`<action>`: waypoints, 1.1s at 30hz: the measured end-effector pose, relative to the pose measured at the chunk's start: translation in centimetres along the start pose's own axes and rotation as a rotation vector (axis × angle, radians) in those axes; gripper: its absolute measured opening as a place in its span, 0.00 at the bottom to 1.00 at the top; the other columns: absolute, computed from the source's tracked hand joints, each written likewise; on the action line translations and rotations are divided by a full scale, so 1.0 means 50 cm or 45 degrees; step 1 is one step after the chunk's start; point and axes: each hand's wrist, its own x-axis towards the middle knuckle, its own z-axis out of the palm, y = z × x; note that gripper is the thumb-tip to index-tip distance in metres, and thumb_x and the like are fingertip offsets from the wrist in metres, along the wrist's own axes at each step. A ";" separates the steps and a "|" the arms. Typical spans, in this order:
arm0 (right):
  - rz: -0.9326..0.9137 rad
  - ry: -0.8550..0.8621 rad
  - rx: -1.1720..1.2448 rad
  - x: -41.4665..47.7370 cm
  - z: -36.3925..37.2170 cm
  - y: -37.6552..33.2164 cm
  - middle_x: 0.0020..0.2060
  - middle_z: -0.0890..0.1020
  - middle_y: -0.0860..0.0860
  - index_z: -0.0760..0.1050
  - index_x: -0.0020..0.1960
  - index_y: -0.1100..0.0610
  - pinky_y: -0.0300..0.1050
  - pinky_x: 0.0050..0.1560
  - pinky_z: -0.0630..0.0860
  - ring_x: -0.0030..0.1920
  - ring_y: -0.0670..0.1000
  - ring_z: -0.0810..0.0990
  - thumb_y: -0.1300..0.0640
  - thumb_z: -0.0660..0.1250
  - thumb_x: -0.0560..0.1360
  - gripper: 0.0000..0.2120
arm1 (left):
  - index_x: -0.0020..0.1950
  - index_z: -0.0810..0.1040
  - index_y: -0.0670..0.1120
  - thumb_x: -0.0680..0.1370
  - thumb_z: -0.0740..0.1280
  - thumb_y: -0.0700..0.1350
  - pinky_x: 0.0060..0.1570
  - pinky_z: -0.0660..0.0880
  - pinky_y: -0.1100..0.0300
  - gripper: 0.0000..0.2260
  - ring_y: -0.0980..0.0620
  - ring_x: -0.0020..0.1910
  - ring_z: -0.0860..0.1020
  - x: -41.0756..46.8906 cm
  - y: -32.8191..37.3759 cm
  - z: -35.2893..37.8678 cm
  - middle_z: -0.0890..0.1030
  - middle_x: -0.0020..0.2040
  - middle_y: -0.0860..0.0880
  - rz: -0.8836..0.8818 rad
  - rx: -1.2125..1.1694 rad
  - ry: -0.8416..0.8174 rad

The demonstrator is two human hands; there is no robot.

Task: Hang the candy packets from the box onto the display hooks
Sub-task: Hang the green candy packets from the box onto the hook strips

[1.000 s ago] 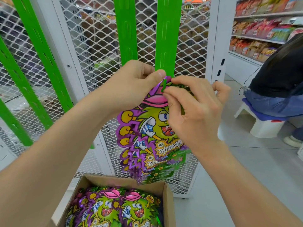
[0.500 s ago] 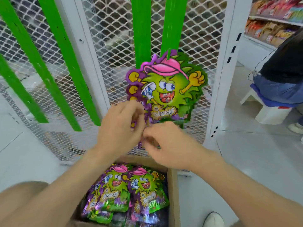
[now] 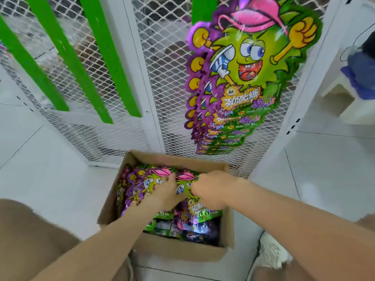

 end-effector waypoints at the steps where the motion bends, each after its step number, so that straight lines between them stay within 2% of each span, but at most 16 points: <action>1: 0.005 -0.007 -0.002 0.005 0.006 0.003 0.47 0.78 0.55 0.76 0.55 0.59 0.50 0.40 0.74 0.42 0.58 0.76 0.58 0.62 0.84 0.06 | 0.78 0.61 0.37 0.80 0.72 0.60 0.60 0.75 0.47 0.39 0.35 0.69 0.74 0.020 -0.003 0.008 0.71 0.73 0.34 -0.051 -0.103 0.130; 3: 0.012 -0.020 -0.020 0.010 0.016 0.013 0.46 0.77 0.54 0.77 0.54 0.58 0.52 0.42 0.78 0.40 0.57 0.76 0.58 0.63 0.83 0.05 | 0.62 0.72 0.37 0.77 0.77 0.55 0.47 0.75 0.50 0.27 0.40 0.55 0.78 0.046 -0.010 0.015 0.78 0.57 0.38 -0.128 -0.281 0.326; 4: 0.017 -0.018 -0.033 0.010 0.018 0.019 0.44 0.76 0.54 0.76 0.51 0.57 0.52 0.41 0.77 0.38 0.56 0.75 0.58 0.64 0.83 0.04 | 0.54 0.75 0.37 0.76 0.79 0.52 0.45 0.76 0.49 0.23 0.41 0.51 0.78 0.055 -0.015 0.017 0.78 0.50 0.41 -0.163 -0.327 0.368; 6: 0.028 -0.012 -0.019 0.007 0.019 0.032 0.39 0.71 0.52 0.69 0.42 0.55 0.49 0.38 0.73 0.33 0.53 0.70 0.59 0.64 0.82 0.10 | 0.42 0.79 0.36 0.74 0.80 0.48 0.41 0.77 0.46 0.16 0.41 0.42 0.79 0.067 -0.022 0.020 0.79 0.39 0.42 -0.212 -0.417 0.377; 7: 0.029 -0.009 -0.018 0.004 0.015 0.038 0.37 0.68 0.52 0.66 0.41 0.55 0.48 0.35 0.70 0.32 0.52 0.68 0.59 0.63 0.82 0.12 | 0.38 0.80 0.39 0.74 0.80 0.46 0.38 0.76 0.48 0.14 0.42 0.38 0.79 0.064 -0.018 0.013 0.79 0.35 0.42 -0.228 -0.484 0.360; 9: 0.039 -0.001 -0.033 -0.002 0.006 0.048 0.38 0.68 0.52 0.65 0.42 0.55 0.47 0.32 0.66 0.32 0.52 0.68 0.59 0.63 0.82 0.12 | 0.31 0.75 0.46 0.75 0.80 0.43 0.36 0.70 0.54 0.17 0.45 0.33 0.73 0.053 -0.006 -0.005 0.73 0.30 0.46 -0.238 -0.617 0.286; 12: 0.094 0.015 0.018 -0.018 -0.017 0.066 0.40 0.69 0.53 0.65 0.43 0.55 0.46 0.33 0.66 0.34 0.53 0.68 0.60 0.62 0.82 0.10 | 0.35 0.76 0.48 0.77 0.76 0.40 0.36 0.65 0.56 0.14 0.48 0.33 0.71 0.028 0.027 -0.048 0.73 0.31 0.49 -0.121 -0.689 0.260; 16: 0.228 0.184 0.158 -0.059 -0.057 0.091 0.44 0.68 0.55 0.65 0.50 0.55 0.48 0.36 0.69 0.35 0.52 0.69 0.57 0.61 0.84 0.06 | 0.52 0.80 0.47 0.82 0.70 0.40 0.37 0.67 0.56 0.02 0.50 0.35 0.72 -0.046 0.083 -0.150 0.77 0.38 0.48 0.186 -0.643 0.151; 18: 0.300 0.317 0.187 -0.085 -0.069 0.100 0.44 0.70 0.55 0.65 0.51 0.55 0.49 0.39 0.70 0.42 0.57 0.76 0.53 0.63 0.85 0.09 | 0.57 0.79 0.52 0.84 0.69 0.40 0.34 0.66 0.57 0.07 0.50 0.34 0.70 -0.104 0.112 -0.219 0.75 0.38 0.47 0.308 -0.606 0.050; 20: 0.372 0.415 0.210 -0.115 -0.073 0.109 0.44 0.70 0.54 0.67 0.52 0.54 0.49 0.45 0.71 0.52 0.60 0.79 0.46 0.64 0.85 0.12 | 0.57 0.80 0.58 0.84 0.69 0.39 0.38 0.70 0.58 0.13 0.51 0.41 0.73 -0.166 0.140 -0.283 0.78 0.44 0.43 0.406 -0.622 0.023; 21: 0.383 0.458 0.255 -0.128 -0.074 0.112 0.45 0.72 0.54 0.67 0.50 0.54 0.50 0.46 0.72 0.53 0.60 0.80 0.43 0.65 0.84 0.15 | 0.57 0.81 0.58 0.83 0.70 0.37 0.41 0.73 0.61 0.14 0.52 0.45 0.75 -0.193 0.150 -0.311 0.81 0.47 0.43 0.431 -0.638 0.027; 23: 0.329 0.572 0.440 -0.149 -0.075 0.119 0.42 0.77 0.54 0.67 0.44 0.55 0.50 0.44 0.72 0.45 0.58 0.78 0.40 0.65 0.82 0.20 | 0.57 0.81 0.55 0.83 0.70 0.35 0.43 0.75 0.67 0.13 0.59 0.44 0.77 -0.231 0.162 -0.357 0.83 0.50 0.48 0.438 -0.665 0.028; 26: 0.200 0.815 0.894 -0.174 -0.091 0.123 0.30 0.72 0.52 0.69 0.36 0.57 0.49 0.37 0.64 0.32 0.51 0.69 0.44 0.67 0.83 0.23 | 0.56 0.83 0.54 0.83 0.70 0.36 0.45 0.75 0.66 0.12 0.57 0.45 0.78 -0.268 0.177 -0.402 0.84 0.47 0.51 0.473 -0.693 0.060; 29: 0.168 0.964 1.187 -0.198 -0.117 0.116 0.33 0.73 0.55 0.77 0.43 0.64 0.48 0.38 0.64 0.35 0.50 0.69 0.49 0.67 0.84 0.19 | 0.54 0.84 0.57 0.83 0.70 0.38 0.46 0.77 0.65 0.12 0.59 0.44 0.81 -0.285 0.190 -0.423 0.85 0.44 0.57 0.462 -0.757 0.127; 30: 0.184 0.994 1.219 -0.202 -0.121 0.116 0.35 0.74 0.56 0.79 0.45 0.64 0.48 0.39 0.64 0.36 0.49 0.69 0.50 0.67 0.84 0.18 | 0.55 0.84 0.57 0.83 0.70 0.38 0.49 0.77 0.64 0.13 0.60 0.46 0.82 -0.291 0.197 -0.427 0.85 0.45 0.58 0.469 -0.753 0.146; 33: 0.203 1.023 1.373 -0.212 -0.131 0.115 0.36 0.76 0.56 0.78 0.47 0.64 0.46 0.39 0.66 0.34 0.48 0.69 0.52 0.68 0.83 0.15 | 0.57 0.83 0.57 0.84 0.70 0.39 0.66 0.73 0.54 0.12 0.52 0.57 0.82 -0.292 0.212 -0.441 0.87 0.54 0.53 0.529 -0.659 0.180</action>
